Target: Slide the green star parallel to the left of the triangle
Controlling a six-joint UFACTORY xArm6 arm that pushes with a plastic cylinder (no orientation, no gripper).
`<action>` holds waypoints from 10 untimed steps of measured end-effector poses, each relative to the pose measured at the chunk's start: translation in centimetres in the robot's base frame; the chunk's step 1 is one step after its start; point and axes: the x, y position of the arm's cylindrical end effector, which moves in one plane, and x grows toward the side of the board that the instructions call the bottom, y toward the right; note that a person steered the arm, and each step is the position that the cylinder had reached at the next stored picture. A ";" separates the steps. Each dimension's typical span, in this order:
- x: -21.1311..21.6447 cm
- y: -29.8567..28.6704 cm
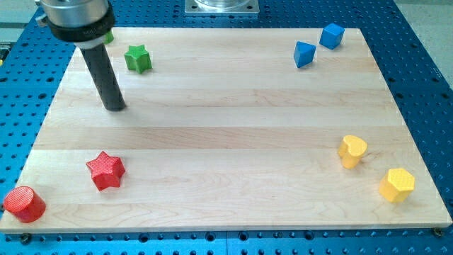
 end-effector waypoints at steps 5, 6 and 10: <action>-8.9 -2.9; -9.6 4.8; -15.0 7.7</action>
